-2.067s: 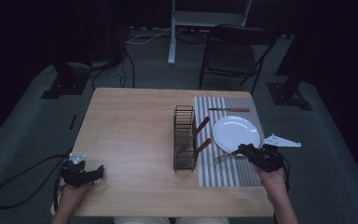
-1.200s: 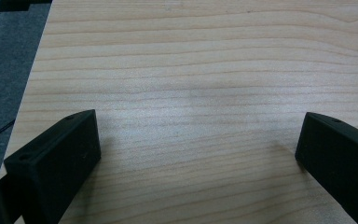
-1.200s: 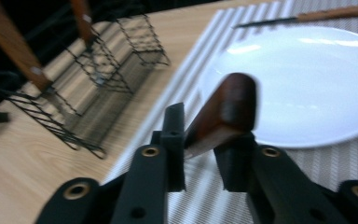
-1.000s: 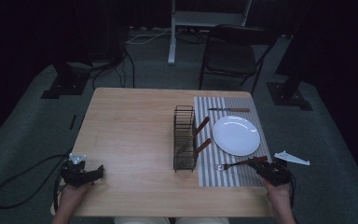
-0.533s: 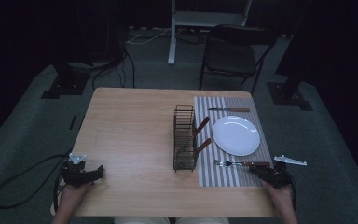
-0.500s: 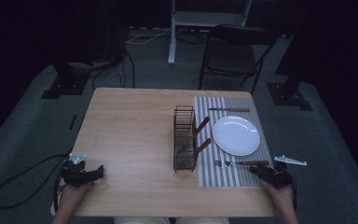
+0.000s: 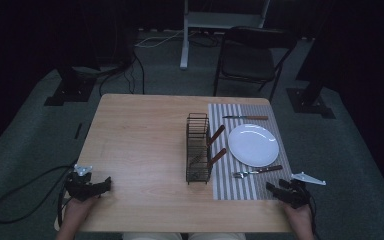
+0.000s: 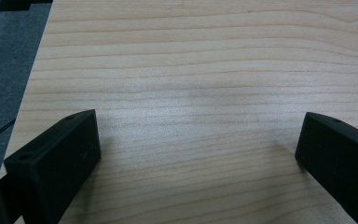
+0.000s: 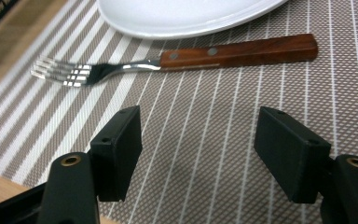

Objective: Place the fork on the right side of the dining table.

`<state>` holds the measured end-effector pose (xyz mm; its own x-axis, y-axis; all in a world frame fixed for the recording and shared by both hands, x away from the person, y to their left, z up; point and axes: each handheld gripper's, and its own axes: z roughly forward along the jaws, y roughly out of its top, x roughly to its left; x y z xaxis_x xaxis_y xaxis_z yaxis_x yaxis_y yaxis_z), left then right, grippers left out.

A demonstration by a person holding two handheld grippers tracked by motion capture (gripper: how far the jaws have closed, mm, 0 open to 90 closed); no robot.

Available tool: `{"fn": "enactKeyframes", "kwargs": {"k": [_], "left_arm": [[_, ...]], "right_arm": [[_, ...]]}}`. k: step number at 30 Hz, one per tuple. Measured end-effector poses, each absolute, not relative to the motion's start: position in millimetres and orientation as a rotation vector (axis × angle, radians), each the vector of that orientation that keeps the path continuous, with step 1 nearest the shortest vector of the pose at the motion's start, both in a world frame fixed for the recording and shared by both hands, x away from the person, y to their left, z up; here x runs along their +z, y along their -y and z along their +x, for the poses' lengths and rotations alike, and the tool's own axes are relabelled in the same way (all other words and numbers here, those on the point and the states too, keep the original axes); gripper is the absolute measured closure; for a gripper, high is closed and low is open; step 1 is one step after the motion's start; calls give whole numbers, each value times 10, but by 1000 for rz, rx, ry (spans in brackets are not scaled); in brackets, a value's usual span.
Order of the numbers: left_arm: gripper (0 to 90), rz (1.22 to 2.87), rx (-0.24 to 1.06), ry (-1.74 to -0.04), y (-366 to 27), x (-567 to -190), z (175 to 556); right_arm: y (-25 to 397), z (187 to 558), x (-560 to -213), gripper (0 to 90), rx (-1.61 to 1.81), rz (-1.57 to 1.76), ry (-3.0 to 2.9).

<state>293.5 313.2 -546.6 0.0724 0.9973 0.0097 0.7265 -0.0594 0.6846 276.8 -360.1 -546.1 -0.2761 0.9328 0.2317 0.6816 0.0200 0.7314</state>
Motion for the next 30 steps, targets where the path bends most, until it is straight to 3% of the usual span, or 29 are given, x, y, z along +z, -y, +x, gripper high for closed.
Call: {"fn": "enactKeyframes", "kwargs": {"k": [4, 5, 10, 30], "left_arm": [[3, 1844, 685, -1705, -3133, -5465, 2935], [3, 1843, 686, -1705, -3133, -5465, 2935], [3, 1841, 686, -1706, -3132, -5466, 2936], [3, 1843, 686, -1705, -3132, -5465, 2935]], "right_arm": [[3524, 2716, -5472, 287, 1063, 1609, -1987], [3456, 2693, -5483, 206, 994, 1568, -1996], [3330, 2658, -5499, 135, 869, 1501, -1980], [3271, 2529, -5491, 122, 814, 1683, -1766]]}}
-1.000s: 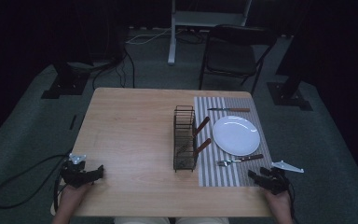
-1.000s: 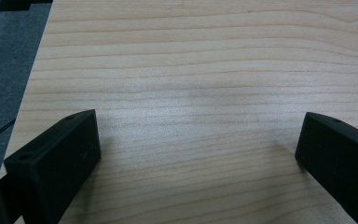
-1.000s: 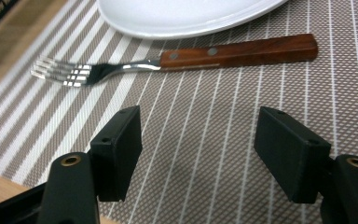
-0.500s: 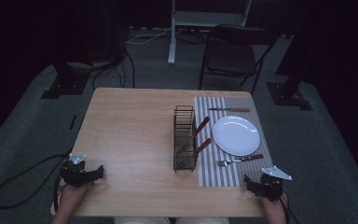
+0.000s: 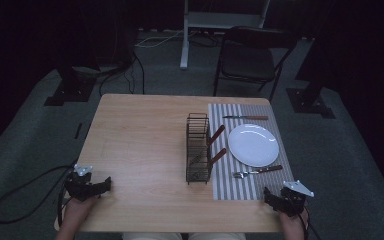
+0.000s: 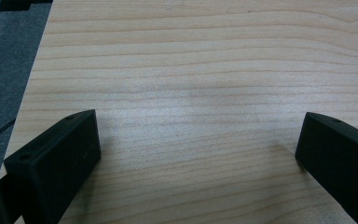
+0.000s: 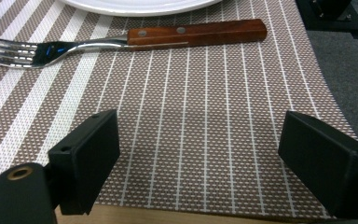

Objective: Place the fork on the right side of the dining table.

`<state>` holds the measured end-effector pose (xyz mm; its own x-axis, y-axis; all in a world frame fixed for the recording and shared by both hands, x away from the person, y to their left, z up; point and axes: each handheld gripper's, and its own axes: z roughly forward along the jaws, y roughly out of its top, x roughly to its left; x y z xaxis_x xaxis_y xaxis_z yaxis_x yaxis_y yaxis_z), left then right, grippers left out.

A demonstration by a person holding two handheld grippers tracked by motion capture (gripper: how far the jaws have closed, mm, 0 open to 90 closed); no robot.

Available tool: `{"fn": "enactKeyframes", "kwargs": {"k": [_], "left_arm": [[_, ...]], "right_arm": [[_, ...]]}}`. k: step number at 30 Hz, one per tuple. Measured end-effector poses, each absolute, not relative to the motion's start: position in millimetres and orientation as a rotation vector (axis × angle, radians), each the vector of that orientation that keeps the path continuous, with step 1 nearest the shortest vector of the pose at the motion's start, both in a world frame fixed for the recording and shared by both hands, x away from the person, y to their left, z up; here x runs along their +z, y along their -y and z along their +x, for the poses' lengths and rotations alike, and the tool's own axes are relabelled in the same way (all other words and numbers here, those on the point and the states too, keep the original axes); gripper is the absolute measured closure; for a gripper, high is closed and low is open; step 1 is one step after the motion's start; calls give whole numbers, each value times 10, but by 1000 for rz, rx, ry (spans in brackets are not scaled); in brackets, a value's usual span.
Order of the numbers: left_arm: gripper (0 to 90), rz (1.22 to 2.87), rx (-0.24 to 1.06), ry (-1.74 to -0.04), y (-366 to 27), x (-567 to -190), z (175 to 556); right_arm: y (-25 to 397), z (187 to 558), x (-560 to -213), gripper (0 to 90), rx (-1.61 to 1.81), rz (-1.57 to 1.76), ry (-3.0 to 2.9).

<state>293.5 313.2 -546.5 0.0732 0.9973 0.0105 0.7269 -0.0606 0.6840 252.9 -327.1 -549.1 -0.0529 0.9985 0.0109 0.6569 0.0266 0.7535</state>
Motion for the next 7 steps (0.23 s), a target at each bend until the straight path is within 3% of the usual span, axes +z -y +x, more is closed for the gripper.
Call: {"fn": "enactKeyframes", "kwargs": {"k": [7], "left_arm": [[3, 1843, 686, -1706, -3132, -5464, 2935]], "right_arm": [[3275, 2527, -5492, 123, 813, 1682, -1762]]}}
